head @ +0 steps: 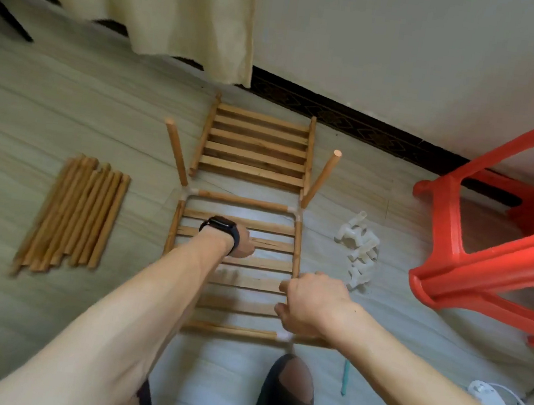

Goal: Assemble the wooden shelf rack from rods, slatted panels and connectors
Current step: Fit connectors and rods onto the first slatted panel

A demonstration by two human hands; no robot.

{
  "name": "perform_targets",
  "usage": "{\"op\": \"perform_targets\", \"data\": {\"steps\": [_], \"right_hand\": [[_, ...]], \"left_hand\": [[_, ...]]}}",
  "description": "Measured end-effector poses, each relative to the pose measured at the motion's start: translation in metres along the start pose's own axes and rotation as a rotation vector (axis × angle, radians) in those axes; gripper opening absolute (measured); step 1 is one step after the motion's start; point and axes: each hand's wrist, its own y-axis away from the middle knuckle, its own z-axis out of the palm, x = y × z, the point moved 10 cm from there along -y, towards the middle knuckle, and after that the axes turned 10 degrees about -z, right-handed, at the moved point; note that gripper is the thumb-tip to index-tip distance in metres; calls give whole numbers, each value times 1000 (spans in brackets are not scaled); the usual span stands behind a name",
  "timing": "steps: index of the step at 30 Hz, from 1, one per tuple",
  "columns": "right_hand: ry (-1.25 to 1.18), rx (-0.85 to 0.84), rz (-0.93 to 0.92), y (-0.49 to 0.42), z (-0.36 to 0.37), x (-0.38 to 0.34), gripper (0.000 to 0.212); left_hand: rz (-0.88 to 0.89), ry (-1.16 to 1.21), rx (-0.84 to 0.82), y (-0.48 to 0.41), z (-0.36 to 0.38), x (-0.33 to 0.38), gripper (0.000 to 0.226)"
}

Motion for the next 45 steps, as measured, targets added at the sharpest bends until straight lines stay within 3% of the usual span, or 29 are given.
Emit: {"op": "perform_targets", "data": {"steps": [3,6,9,14,17,20,24,28,31,33,35,37,39,40,43,45], "right_hand": [[-67,6,-153,-36,-31,-35,54],[-76,-32,-259,-77,-46,-73,62],[-52,-99,-301,-117,-34,-107,69],[-9,-155,-220,-193,28,-136,80],[-163,-67,-139,-232,54,-143,80],[-180,78,-108,-247,72,-143,77],[-209,117,-96,-257,80,-141,76],[-240,111,-79,-263,72,-136,79],[-281,77,-104,-261,64,-134,85],[-472,109,-104,-255,48,-132,91],[-910,260,-93,-244,18,-126,90],[-1414,437,-127,-229,-14,-121,65],[-1732,572,-144,-215,-35,-113,31],[-1870,650,-127,-208,-43,-107,25],[-2171,869,-97,-184,-65,-90,43],[-2147,958,-171,-166,-83,-87,53]], "left_hand": [[-77,14,167,20,-73,-78,52],[-128,-55,257,46,-99,-149,44],[-217,17,235,55,-68,-221,45],[-387,412,169,23,52,-304,42],[-460,514,203,-9,107,-320,53],[-516,540,326,-24,123,-320,45],[-526,562,433,-28,127,-310,35],[-457,812,375,-30,144,-303,32],[-285,872,384,-18,149,-290,35],[-172,755,456,-7,150,-280,38],[-70,626,567,3,144,-270,39],[26,523,631,9,133,-254,42],[118,487,680,12,118,-235,42],[150,506,693,12,110,-227,40],[159,543,615,-10,105,-214,55],[180,305,547,-35,119,-202,68]]}}
